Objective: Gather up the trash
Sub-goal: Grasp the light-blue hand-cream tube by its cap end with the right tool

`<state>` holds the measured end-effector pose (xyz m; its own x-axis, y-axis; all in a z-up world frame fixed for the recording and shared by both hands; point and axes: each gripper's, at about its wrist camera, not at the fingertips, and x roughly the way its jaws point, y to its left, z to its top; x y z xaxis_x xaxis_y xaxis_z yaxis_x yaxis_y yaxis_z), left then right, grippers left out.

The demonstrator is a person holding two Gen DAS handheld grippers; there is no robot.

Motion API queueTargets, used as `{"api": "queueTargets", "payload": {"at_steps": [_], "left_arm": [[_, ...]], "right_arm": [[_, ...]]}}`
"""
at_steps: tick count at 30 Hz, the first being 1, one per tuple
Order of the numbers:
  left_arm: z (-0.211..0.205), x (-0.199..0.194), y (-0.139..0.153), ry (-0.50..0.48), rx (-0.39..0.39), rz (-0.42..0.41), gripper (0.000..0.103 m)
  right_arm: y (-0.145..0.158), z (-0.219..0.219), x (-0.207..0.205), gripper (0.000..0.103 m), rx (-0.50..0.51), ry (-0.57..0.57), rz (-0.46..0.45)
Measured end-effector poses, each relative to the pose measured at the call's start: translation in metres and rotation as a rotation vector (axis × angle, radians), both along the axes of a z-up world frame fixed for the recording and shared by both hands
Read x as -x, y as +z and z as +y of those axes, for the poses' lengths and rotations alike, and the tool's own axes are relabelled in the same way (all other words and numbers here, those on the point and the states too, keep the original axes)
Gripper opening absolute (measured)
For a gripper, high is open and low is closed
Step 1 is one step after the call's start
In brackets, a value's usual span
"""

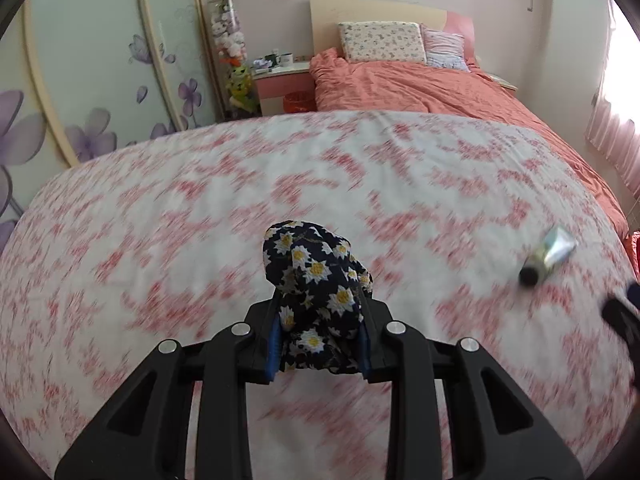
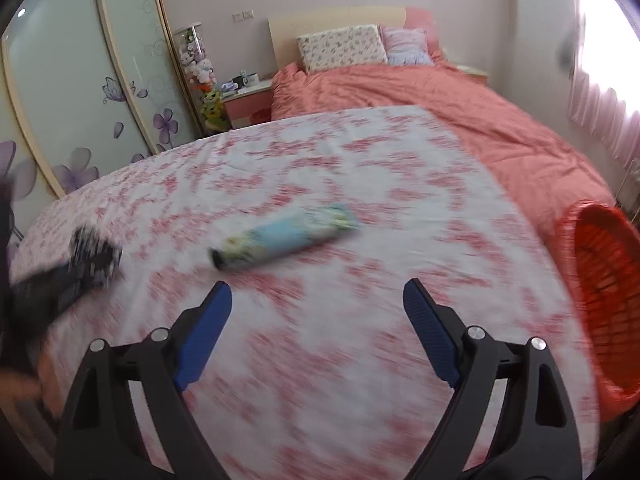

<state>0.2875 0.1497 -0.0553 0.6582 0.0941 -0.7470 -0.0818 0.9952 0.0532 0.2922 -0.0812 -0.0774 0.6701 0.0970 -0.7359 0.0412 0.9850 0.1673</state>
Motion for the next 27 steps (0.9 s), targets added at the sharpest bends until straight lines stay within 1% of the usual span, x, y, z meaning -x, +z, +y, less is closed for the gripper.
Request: {"api": "queueTargets", "payload": {"at_steps": [2,5,9,12,15,16,17,18,19,21,23,26,27], "left_arm": [[0.008,0.008,-0.002,0.006,0.02,0.005,0.029],[0.017,0.015,-0.003,0.01,0.046,0.007,0.029],[0.023,0.02,-0.007,0.016,0.067,0.016,0.029],[0.023,0.023,-0.009,0.014,0.074,0.019,0.03],[0.024,0.026,-0.009,0.006,0.075,0.013,0.03],[0.023,0.025,-0.009,0.003,0.077,0.012,0.03],[0.024,0.025,-0.009,0.002,0.079,0.012,0.03],[0.024,0.025,-0.009,0.0,0.08,0.012,0.03],[0.024,0.025,-0.01,0.0,0.078,0.012,0.03],[0.024,0.025,-0.011,0.001,0.078,0.012,0.031],[0.024,0.025,-0.011,0.002,0.078,0.013,0.032],[0.025,0.024,-0.011,0.003,0.084,0.014,0.032],[0.025,0.024,-0.011,0.003,0.086,0.015,0.033]], "right_arm": [[-0.002,0.015,-0.019,0.086,-0.031,-0.023,0.02],[-0.004,0.032,-0.044,0.086,-0.033,-0.082,0.04],[-0.015,0.051,-0.068,0.086,0.013,-0.138,0.104],[-0.021,0.052,-0.069,0.085,0.08,-0.146,0.132],[-0.023,0.037,-0.055,0.079,0.096,-0.141,0.13],[-0.023,0.028,-0.049,0.074,0.095,-0.145,0.133],[-0.024,0.018,-0.043,0.072,0.085,-0.147,0.137],[-0.025,0.011,-0.04,0.064,0.077,-0.145,0.139],[-0.023,0.005,-0.036,0.06,0.072,-0.136,0.124],[-0.024,-0.003,-0.033,0.056,0.055,-0.11,0.117],[-0.024,-0.005,-0.033,0.055,0.048,-0.092,0.11],[-0.024,-0.001,-0.038,0.053,0.045,-0.063,0.103],[-0.024,0.003,-0.04,0.051,0.05,-0.051,0.102]]}}
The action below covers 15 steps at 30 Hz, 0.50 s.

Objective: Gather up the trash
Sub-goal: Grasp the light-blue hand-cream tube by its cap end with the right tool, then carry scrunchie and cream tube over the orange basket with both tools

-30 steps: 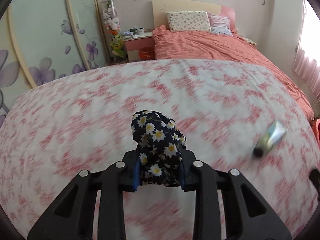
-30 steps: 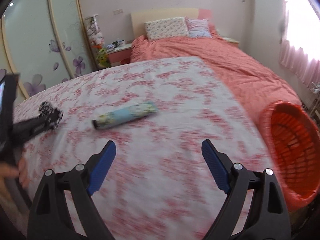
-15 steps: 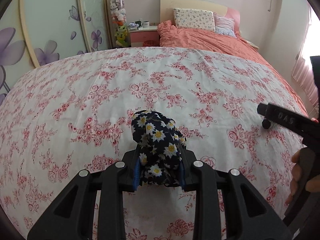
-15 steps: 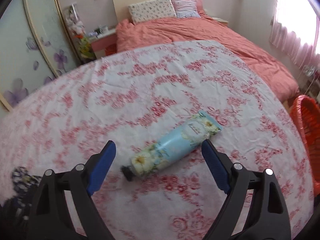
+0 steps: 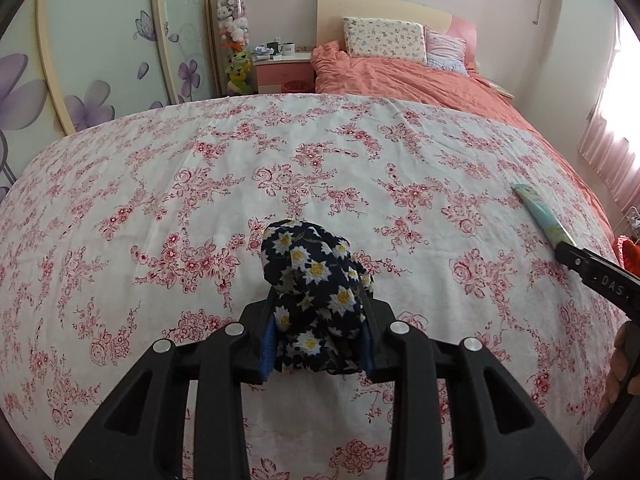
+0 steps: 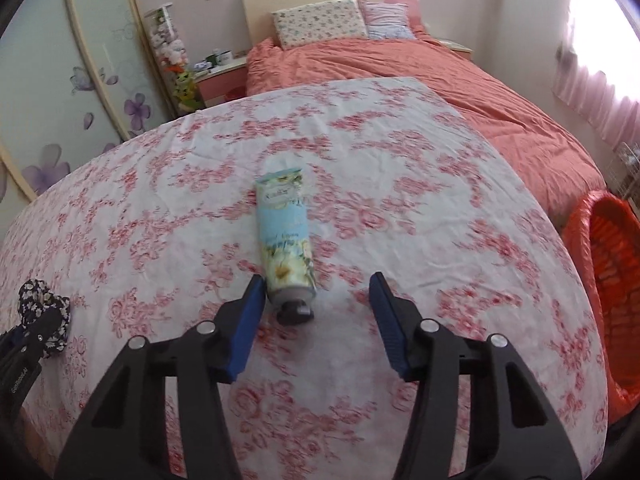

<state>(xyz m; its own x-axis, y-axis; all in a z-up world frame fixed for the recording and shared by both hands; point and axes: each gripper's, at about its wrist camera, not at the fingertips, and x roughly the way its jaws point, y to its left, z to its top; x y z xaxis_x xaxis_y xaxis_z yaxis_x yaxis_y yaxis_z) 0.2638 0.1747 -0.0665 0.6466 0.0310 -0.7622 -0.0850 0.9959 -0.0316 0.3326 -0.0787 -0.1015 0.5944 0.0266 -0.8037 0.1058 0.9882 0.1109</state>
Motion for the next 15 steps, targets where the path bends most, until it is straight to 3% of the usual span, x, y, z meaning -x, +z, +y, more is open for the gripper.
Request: {"api": "queueTargets", "payload": {"at_steps": [3,6,15], "left_arm": [[-0.001,-0.003,-0.001,0.002,0.007,0.007,0.035],[-0.003,-0.006,-0.001,0.001,0.008,0.009,0.036],[-0.016,-0.007,-0.001,-0.03,0.029,0.003,0.037]], "right_arm": [[0.001,0.008,-0.004,0.045,0.006,0.017,-0.001],[0.0,0.012,-0.005,0.028,0.045,0.026,-0.009],[0.002,-0.017,0.029,0.027,0.077,0.025,0.0]]}}
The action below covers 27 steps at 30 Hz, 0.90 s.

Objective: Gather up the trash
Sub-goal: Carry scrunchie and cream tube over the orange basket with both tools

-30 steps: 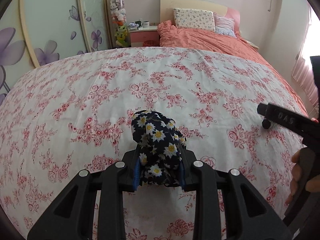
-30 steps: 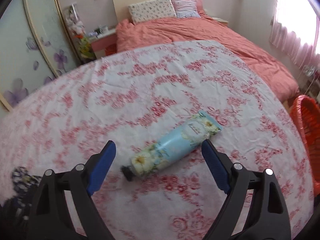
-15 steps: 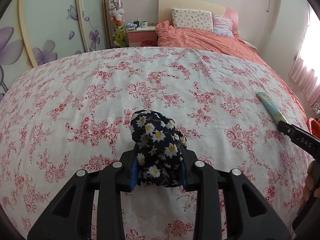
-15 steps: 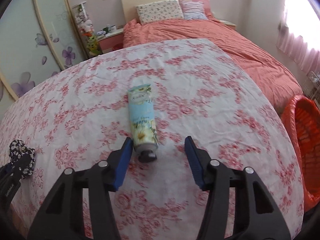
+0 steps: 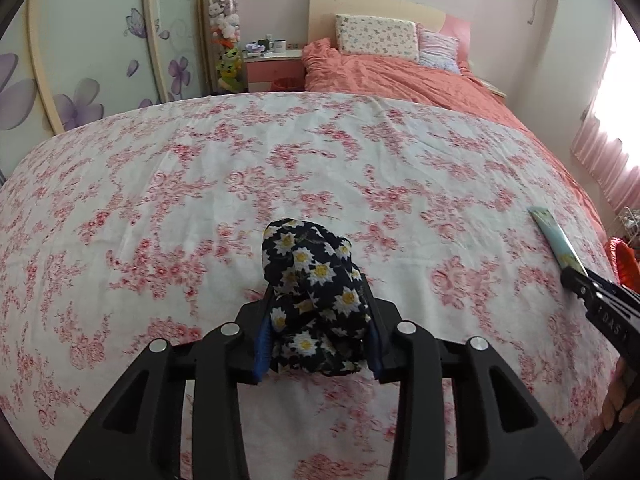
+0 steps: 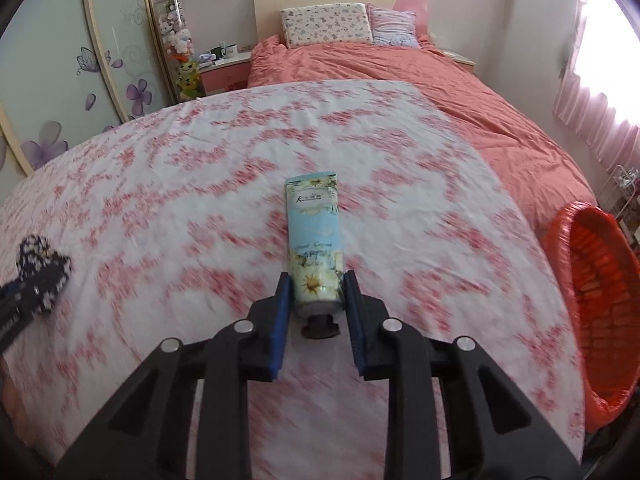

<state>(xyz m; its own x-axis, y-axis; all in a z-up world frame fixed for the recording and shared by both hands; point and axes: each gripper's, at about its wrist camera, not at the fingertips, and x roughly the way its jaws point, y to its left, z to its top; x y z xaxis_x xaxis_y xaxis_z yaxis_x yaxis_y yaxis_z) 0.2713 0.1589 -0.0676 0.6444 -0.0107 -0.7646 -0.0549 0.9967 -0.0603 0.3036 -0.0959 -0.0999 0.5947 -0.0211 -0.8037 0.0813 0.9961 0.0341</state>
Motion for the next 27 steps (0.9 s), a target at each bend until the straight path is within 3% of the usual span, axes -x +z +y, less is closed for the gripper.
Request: {"api": "queueTargets", "payload": {"at_steps": [5,27], "left_arm": [[-0.015,0.006,-0.001,-0.037,-0.014,-0.008,0.037],[-0.017,0.002,-0.008,0.007,-0.054,0.024,0.044]], "right_arm": [[-0.001,-0.013,0.014,0.027,0.023,-0.006,-0.008],[-0.004,-0.016,0.01,0.028,-0.016,0.0,-0.005]]}}
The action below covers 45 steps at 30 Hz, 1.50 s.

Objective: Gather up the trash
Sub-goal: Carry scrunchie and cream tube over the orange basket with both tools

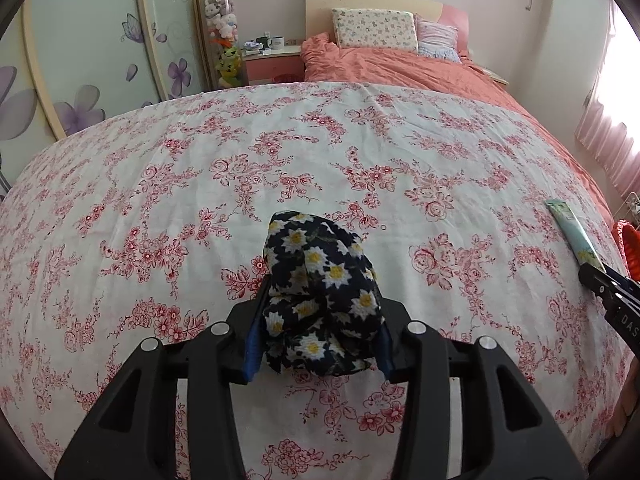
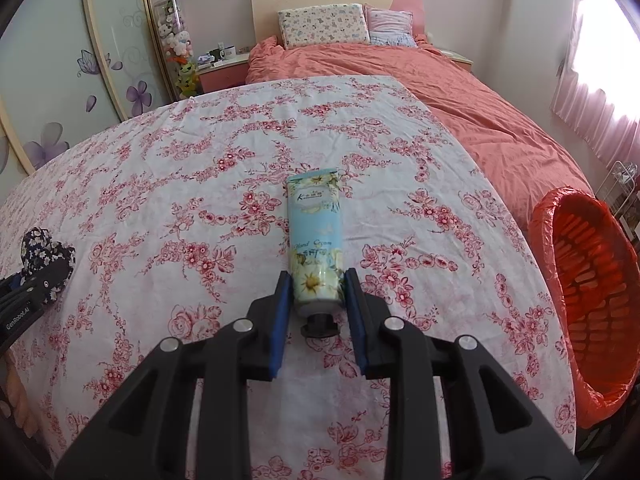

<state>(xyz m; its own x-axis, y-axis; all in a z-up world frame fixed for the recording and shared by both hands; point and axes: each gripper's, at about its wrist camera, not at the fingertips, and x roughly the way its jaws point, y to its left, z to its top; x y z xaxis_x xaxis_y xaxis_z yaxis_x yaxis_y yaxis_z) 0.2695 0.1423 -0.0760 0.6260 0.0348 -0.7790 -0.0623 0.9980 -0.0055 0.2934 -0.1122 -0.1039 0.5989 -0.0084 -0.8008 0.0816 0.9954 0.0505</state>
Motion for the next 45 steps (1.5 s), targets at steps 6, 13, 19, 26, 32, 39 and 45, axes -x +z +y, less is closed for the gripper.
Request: {"api": "queueTargets", "payload": {"at_steps": [6,13,19,26,32,39,45], "left_arm": [[-0.002,-0.001,0.0,0.0,-0.002,0.0,0.045],[-0.002,-0.001,0.0,0.001,-0.002,0.001,0.045],[-0.002,-0.001,0.0,0.001,-0.003,0.001,0.045],[-0.002,-0.001,0.0,0.001,-0.003,0.001,0.045],[-0.002,-0.001,0.0,0.001,-0.005,0.001,0.045],[-0.004,-0.001,0.002,-0.027,0.027,-0.011,0.03],[-0.013,0.003,0.012,-0.047,0.035,-0.039,0.026]], "right_arm": [[-0.001,-0.001,0.0,0.028,-0.002,0.0,0.0],[-0.001,-0.001,0.0,0.028,-0.003,0.0,0.0],[0.0,-0.001,0.0,0.028,-0.004,0.0,0.0],[0.0,-0.001,0.0,0.028,-0.005,-0.001,0.0],[-0.001,-0.001,0.0,0.028,-0.005,-0.001,0.0],[0.001,-0.006,0.003,0.026,-0.065,0.012,-0.017],[0.014,-0.014,0.018,0.026,-0.086,0.011,-0.075]]}}
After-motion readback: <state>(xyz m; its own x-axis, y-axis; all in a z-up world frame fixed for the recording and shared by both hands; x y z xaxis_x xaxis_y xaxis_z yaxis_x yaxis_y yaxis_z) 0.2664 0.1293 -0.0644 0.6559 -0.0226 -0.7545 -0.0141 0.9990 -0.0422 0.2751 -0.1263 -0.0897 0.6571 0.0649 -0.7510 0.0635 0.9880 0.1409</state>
